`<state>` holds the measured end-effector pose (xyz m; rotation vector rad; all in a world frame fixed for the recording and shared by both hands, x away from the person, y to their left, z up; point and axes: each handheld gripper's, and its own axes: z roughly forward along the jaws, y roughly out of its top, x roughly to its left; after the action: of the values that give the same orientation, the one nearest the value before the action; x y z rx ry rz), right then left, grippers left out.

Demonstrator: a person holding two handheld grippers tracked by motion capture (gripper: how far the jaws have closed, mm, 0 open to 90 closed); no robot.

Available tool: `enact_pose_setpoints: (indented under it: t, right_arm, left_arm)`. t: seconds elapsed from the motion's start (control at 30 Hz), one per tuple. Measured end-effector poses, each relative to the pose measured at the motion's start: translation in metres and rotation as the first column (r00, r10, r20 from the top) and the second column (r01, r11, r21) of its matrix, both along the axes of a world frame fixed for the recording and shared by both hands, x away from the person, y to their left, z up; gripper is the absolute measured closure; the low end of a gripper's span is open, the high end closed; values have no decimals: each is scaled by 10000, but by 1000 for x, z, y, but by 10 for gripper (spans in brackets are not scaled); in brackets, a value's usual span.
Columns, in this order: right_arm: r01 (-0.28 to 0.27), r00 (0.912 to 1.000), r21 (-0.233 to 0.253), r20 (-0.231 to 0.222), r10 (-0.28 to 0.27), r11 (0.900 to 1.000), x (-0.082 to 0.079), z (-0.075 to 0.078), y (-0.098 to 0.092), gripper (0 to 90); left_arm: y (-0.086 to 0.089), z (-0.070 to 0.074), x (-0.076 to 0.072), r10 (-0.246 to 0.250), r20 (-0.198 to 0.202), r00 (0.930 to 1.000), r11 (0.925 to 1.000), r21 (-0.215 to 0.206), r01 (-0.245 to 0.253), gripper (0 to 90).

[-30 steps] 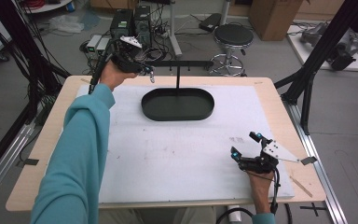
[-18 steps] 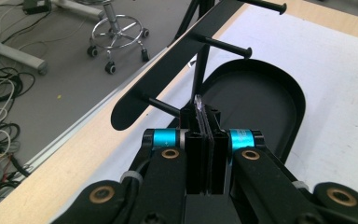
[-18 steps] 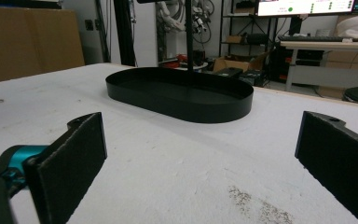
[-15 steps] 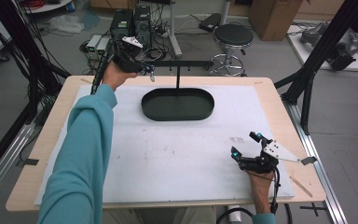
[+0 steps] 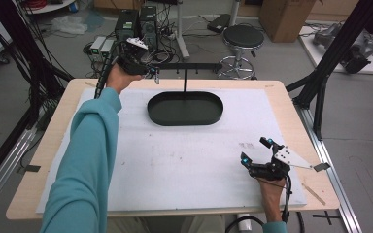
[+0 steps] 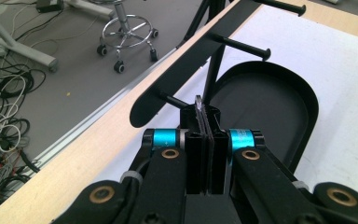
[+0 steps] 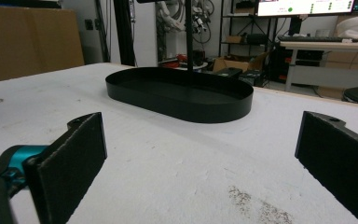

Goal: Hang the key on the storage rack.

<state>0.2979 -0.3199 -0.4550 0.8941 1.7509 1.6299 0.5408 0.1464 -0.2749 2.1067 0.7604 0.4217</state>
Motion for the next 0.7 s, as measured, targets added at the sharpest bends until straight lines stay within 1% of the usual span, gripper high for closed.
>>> enact_pose_setpoints:
  t: [0.03,0.1,0.27,0.3,0.33,0.37,0.4,0.43,0.47,0.5,0.53,0.57,0.6,0.63,0.67,0.7]
  right_arm:
    - [2,10000,-11,6,-2,10000,0,0,0,13]
    - [0,10000,-15,13,0,10000,0,0,0,13]
    - [-25,10000,-29,-14,25,10000,0,0,0,13]
    - [-27,10000,-31,-17,27,10000,0,0,0,13]
    - [-11,10000,-47,32,11,10000,0,0,0,13]
    - [-8,10000,-16,3,8,10000,0,0,0,13]
    - [-11,10000,-13,17,11,10000,0,0,0,13]
    - [2,10000,-14,9,-2,10000,0,0,0,13]
    - [-1,10000,-9,-12,1,10000,0,0,0,13]
    - [-16,10000,-4,-6,16,10000,0,0,0,13]
    - [-19,10000,-31,1,19,10000,0,0,0,13]
    - [-15,10000,-37,25,15,10000,0,0,0,13]
    - [-25,10000,-33,21,25,10000,0,0,0,13]
    - [-45,10000,-25,-29,45,10000,0,0,0,13]
    - [-38,10000,-38,-45,37,10000,-1,0,0,13]
    - [-39,10000,-54,-44,39,10000,-1,0,0,13]
  left_arm:
    - [0,0,1,-1,5,10000,10000,63,1,886]
    - [-1,-2,2,186,-3,9998,9998,7,-186,885]
    - [-4,-4,2,531,211,9984,9985,131,-534,876]
    - [-4,-5,2,678,217,9975,9977,62,-680,869]
    - [-2,-5,3,773,218,9968,9970,40,-774,807]
    - [0,-6,3,823,159,9965,9965,101,-825,778]
    - [1,-6,3,844,261,9961,9961,250,-851,748]
    - [4,-7,2,908,439,9949,9950,377,-924,672]
    - [6,-7,0,1060,493,9931,9935,366,-1078,575]
    - [10,-7,-3,1224,534,9910,9922,165,-1234,493]
    - [14,-6,-7,1343,667,9887,9909,-45,-1343,422]
    - [18,-5,-12,1414,824,9865,9899,-203,-1402,358]
    - [23,-4,-18,1411,993,9850,9896,-430,-1374,267]
    - [28,-3,-24,1410,1202,9827,9886,-695,-1333,180]
    - [34,-2,-32,1496,1308,9801,9850,-1063,-1362,91]
    - [40,-1,-40,1515,1441,9779,9807,-1454,-1306,29]
